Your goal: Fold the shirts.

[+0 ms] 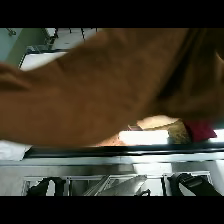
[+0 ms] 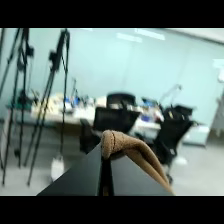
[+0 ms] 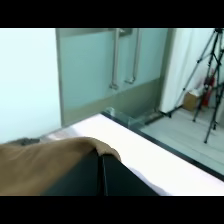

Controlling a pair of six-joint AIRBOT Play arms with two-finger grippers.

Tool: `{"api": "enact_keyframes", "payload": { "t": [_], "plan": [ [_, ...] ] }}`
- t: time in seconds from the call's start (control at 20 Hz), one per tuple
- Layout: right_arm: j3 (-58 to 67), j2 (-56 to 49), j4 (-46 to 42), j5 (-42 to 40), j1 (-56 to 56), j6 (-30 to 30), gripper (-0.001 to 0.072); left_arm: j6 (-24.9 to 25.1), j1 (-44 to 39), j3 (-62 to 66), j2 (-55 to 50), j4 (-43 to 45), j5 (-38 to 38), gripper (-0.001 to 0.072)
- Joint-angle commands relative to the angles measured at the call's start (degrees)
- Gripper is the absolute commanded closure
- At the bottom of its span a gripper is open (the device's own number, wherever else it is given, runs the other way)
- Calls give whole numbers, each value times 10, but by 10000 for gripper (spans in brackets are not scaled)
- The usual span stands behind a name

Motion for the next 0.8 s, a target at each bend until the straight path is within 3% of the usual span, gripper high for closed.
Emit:
{"api": "enact_keyframes", "payload": {
  "t": [0.0,0.2,0.45,0.75],
  "plan": [
    [-32,-21,-47,-45,-2,3,691,-1,-38,14,-74,-3,93,688],
    [-140,-108,-47,-30,-2,7,691,11,-143,-109,-168,19,55,688],
    [-235,-295,-47,10,-2,16,691,17,-274,-245,-315,150,-53,688],
    [-240,-478,-7,105,-12,26,691,17,-291,-305,-479,169,-125,688]
  ]
}}
